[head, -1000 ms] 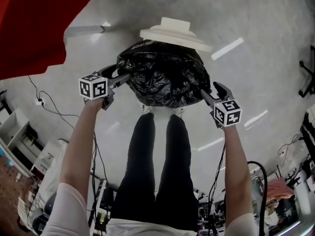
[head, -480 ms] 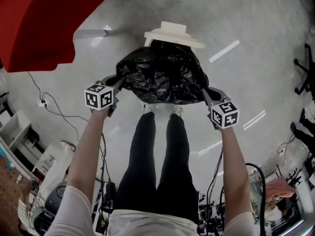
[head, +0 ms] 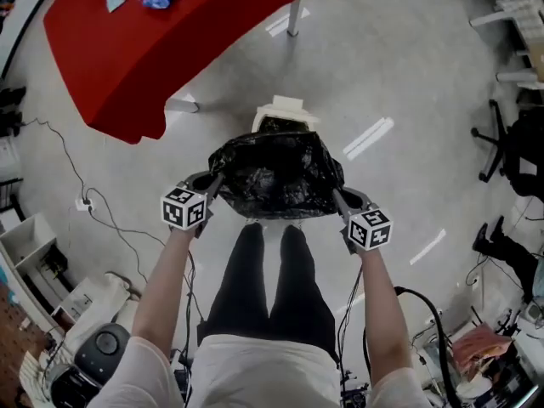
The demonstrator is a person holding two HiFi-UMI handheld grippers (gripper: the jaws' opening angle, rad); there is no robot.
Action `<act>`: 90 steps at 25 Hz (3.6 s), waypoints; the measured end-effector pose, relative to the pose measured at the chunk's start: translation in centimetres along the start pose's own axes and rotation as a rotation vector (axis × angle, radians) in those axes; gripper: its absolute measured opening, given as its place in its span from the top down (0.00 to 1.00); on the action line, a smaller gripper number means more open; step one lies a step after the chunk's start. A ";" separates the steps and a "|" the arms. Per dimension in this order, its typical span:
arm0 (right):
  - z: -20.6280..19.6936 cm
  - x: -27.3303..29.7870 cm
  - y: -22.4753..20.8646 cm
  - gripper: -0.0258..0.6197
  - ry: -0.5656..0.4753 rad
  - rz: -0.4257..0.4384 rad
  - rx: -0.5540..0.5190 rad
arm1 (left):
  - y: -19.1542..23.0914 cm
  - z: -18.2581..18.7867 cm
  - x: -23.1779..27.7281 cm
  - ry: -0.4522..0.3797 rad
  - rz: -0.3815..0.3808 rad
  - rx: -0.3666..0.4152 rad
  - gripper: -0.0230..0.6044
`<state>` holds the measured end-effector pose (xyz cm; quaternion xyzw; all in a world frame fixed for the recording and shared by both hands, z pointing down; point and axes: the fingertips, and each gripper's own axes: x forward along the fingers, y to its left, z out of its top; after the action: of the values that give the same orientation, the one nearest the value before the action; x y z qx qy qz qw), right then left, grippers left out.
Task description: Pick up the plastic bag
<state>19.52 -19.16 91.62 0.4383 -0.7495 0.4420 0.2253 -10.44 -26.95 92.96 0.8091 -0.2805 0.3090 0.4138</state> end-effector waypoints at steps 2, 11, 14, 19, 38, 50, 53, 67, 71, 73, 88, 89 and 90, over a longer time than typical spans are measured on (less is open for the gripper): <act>1.5 -2.7 1.8 0.96 -0.029 -0.009 0.020 | -2.2 1.7 -2.8 -0.025 -0.006 0.005 0.96; 7.8 -9.4 10.4 0.96 -0.140 -0.037 0.017 | -7.2 7.7 -14.6 -0.125 -0.033 0.095 0.96; 8.4 -12.1 13.2 0.96 -0.169 -0.052 0.016 | -8.8 8.2 -18.3 -0.141 -0.037 0.122 0.96; 8.1 -16.4 16.2 0.96 -0.204 -0.081 0.008 | -11.6 8.5 -23.1 -0.165 -0.062 0.157 0.96; 7.2 -30.6 24.7 0.96 -0.428 -0.082 -0.097 | -21.2 9.2 -35.4 -0.344 -0.044 0.319 0.95; 2.2 -39.2 27.8 0.96 -0.461 -0.025 -0.233 | -30.6 2.5 -40.9 -0.461 0.051 0.305 0.95; 0.9 -40.4 27.7 0.96 -0.465 -0.026 -0.243 | -31.8 0.8 -41.6 -0.453 0.071 0.326 0.95; -1.1 -43.4 31.3 0.96 -0.523 -0.077 -0.252 | -33.0 -1.9 -45.3 -0.391 0.036 0.388 0.95; -1.1 -43.4 32.4 0.96 -0.546 -0.072 -0.245 | -32.9 -1.5 -45.9 -0.395 0.020 0.412 0.95; -0.9 -43.4 32.8 0.96 -0.553 -0.072 -0.242 | -32.9 -1.2 -45.9 -0.394 0.016 0.425 0.95; 1.8 -42.3 34.1 0.96 -0.542 -0.112 -0.315 | -32.5 2.0 -45.4 -0.410 -0.010 0.490 0.95; 2.0 -42.3 34.1 0.96 -0.543 -0.116 -0.318 | -32.6 2.2 -45.5 -0.412 -0.009 0.498 0.95; 2.1 -42.3 34.0 0.96 -0.545 -0.120 -0.320 | -32.6 2.3 -45.6 -0.416 -0.007 0.507 0.95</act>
<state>12.26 6.04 43.99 0.5429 -0.8152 0.1706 0.1079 -16.36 -3.58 42.32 0.9331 -0.2701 0.1958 0.1340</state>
